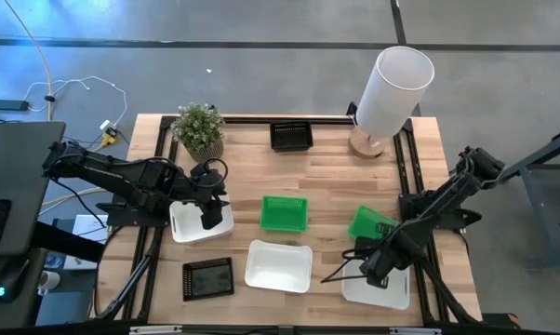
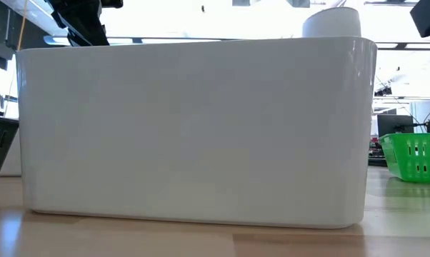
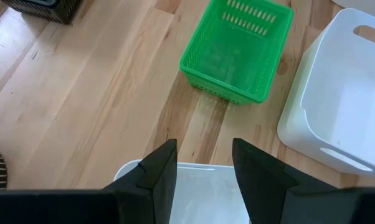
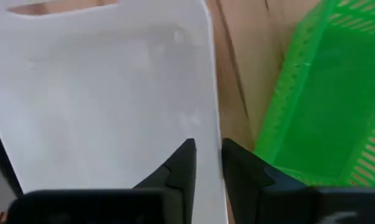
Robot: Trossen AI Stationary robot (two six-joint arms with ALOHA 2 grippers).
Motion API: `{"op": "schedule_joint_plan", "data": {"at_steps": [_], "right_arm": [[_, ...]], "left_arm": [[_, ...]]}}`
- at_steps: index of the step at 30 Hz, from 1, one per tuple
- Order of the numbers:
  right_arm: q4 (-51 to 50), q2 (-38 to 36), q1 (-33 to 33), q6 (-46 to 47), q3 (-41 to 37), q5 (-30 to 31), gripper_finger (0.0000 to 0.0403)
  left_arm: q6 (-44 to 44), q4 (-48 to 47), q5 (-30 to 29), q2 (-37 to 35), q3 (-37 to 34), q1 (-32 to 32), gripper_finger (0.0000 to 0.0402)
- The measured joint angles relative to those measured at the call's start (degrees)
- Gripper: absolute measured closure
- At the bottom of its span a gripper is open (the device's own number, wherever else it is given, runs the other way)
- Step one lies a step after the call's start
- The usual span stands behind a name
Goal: Stack baskets by color
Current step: Stack the right white bin on the middle white bin
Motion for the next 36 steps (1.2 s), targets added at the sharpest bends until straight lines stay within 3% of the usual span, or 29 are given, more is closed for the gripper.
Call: {"op": "schedule_joint_plan", "data": {"at_steps": [20, 36], "right_arm": [[1.0, 5.9, 0.0, -0.2, 0.0, -2.4, 0.04], [0.8, -1.9, 0.0, 4.9, 0.1, 3.4, 0.0403]], "left_arm": [[0.1, 0.0, 0.0, 0.0, 0.0, 0.0, 0.0261], [0.1, 0.0, 0.0, 0.0, 0.0, 0.0, 0.0261]]}}
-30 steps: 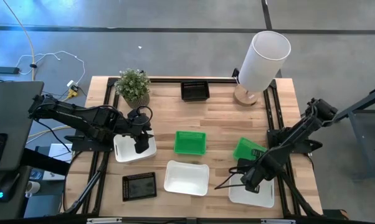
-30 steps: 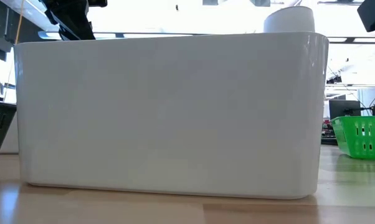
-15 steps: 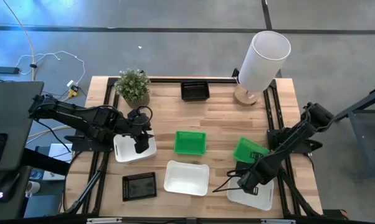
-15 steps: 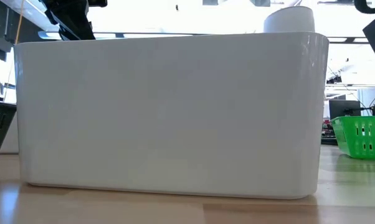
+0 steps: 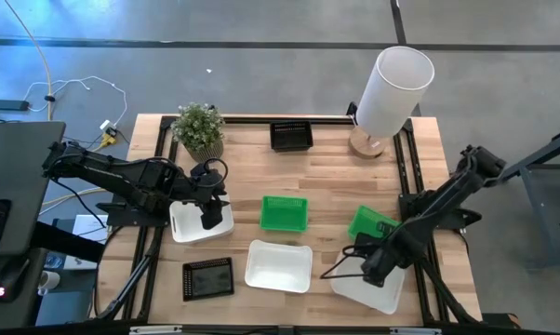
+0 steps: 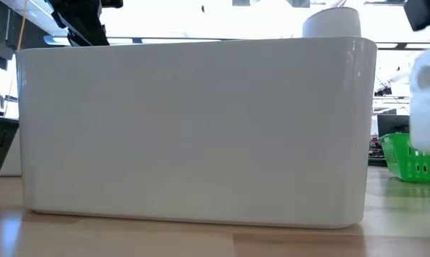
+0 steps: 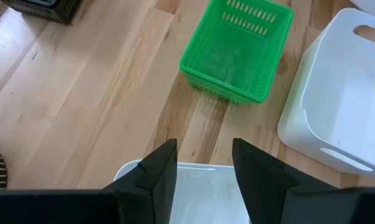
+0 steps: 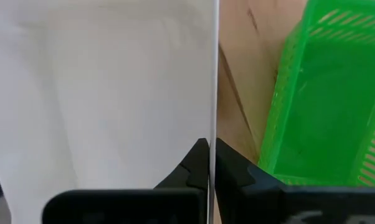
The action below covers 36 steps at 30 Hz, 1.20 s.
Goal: Stack baskets by color
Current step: Stack the right white bin on the middle white bin
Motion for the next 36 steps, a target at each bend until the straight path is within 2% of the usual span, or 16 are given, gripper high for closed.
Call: {"op": "schedule_joint_plan", "data": {"at_steps": [9, 13, 23, 36], "right_arm": [[0.4, -4.8, -2.8, 1.0, 0.0, 2.1, 0.0403], [0.1, -5.7, -4.9, -1.6, 0.9, 2.2, 0.0403], [-5.0, -5.7, -11.0, -13.3, 12.5, 7.3, 0.0403], [-6.9, -5.0, -23.0, -26.9, 22.5, 7.1, 0.0403]], "left_arm": [[0.0, 0.0, 0.1, 0.0, 0.0, 0.0, 0.0261], [0.0, 0.0, 1.5, 0.0, 0.0, 0.0, 0.0261], [0.0, -2.2, 2.1, 0.0, 0.0, 0.0, 0.0261], [0.0, -3.9, 2.2, 0.0, 0.0, 0.0, 0.0261]]}}
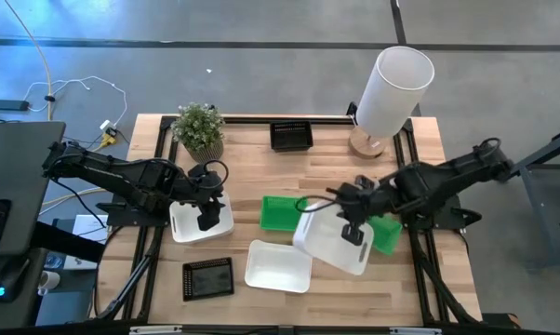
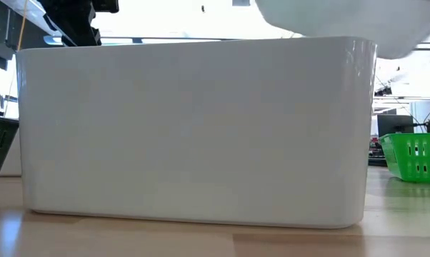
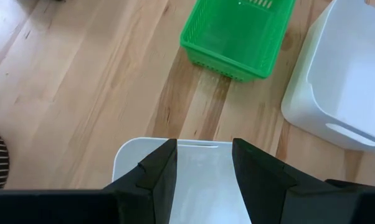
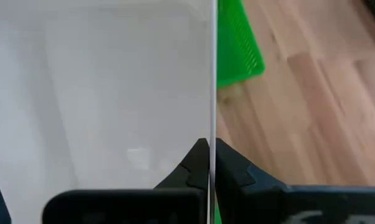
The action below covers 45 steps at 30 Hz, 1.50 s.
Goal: Stack baskets by color
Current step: Stack the right white bin on the middle white bin
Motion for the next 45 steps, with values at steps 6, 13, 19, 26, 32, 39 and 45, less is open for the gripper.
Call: {"op": "schedule_joint_plan", "data": {"at_steps": [6, 13, 19, 26, 32, 39, 45], "right_arm": [[-0.6, 5.5, -3.8, -8.1, 7.8, -1.8, 0.0403], [-5.3, 12.5, -6.4, -12.5, 16.8, -3.5, 0.0403], [-6.9, 17.9, -7.8, -14.5, 21.6, -7.4, 0.0403], [-6.9, 24.2, -9.0, -16.7, 25.5, -12.4, 0.0403], [-6.1, 28.9, -8.9, -17.9, 28.2, -15.4, 0.0403], [-1.5, 32.0, -8.9, -18.9, 28.9, -18.8, 0.0403], [2.1, 33.0, -8.9, -19.9, 28.9, -19.3, 0.0403]], "left_arm": [[0.0, 0.0, 0.0, 0.0, 0.0, 0.0, 0.0261], [0.0, -0.2, 0.0, 0.0, 0.0, 0.0, 0.0261], [0.0, -1.3, 0.0, 0.0, 0.0, 0.0, 0.0261], [0.0, -3.4, 0.0, 0.0, 0.0, 0.0, 0.0261], [0.0, -3.7, 0.0, 0.0, 0.0, 0.0, 0.0261], [0.0, -3.9, 0.0, 0.0, 0.0, 0.0, 0.0261], [0.0, -3.9, 0.0, 0.0, 0.0, 0.0, 0.0261]]}}
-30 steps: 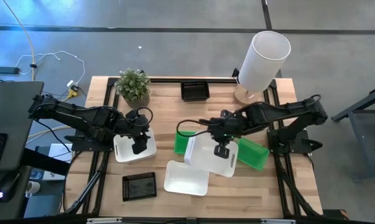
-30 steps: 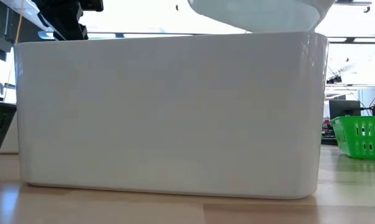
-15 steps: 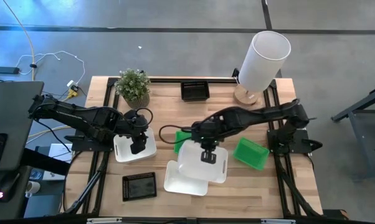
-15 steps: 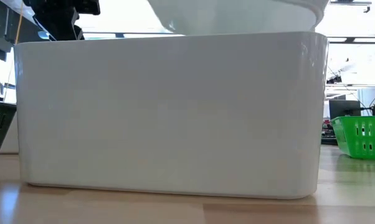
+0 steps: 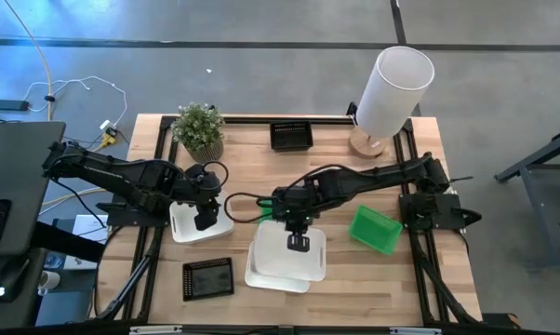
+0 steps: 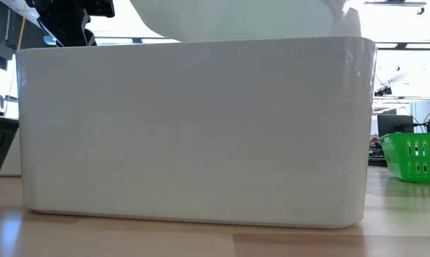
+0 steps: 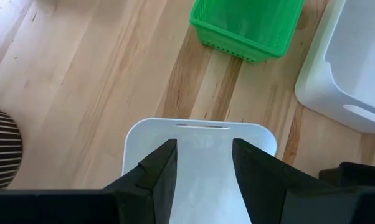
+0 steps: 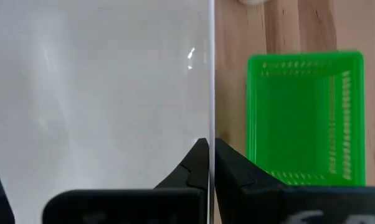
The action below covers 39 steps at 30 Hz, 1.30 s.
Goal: Stack baskets by color
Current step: Stack the right white bin on the middle white bin
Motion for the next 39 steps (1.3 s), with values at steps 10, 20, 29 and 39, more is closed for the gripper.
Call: {"op": "schedule_joint_plan", "data": {"at_steps": [10, 20, 29, 39], "right_arm": [[3.7, 2.1, 0.0, -3.3, 0.0, 0.6, 0.0403], [2.8, 5.9, 0.0, -4.7, 0.0, -0.6, 0.0403], [1.0, 7.5, 0.1, -5.3, 0.0, -1.6, 0.0403], [-2.5, 9.1, 0.1, -3.1, 0.0, 0.5, 0.0403]], "left_arm": [[0.0, 0.0, 0.0, 0.0, 0.0, 0.0, 0.0261], [0.0, -0.4, 0.0, 0.0, 0.0, 0.0, 0.0261], [0.0, -0.6, 0.0, 0.0, 0.0, 0.0, 0.0261], [0.0, -0.8, -0.1, 0.0, 0.0, 0.0, 0.0261]]}}
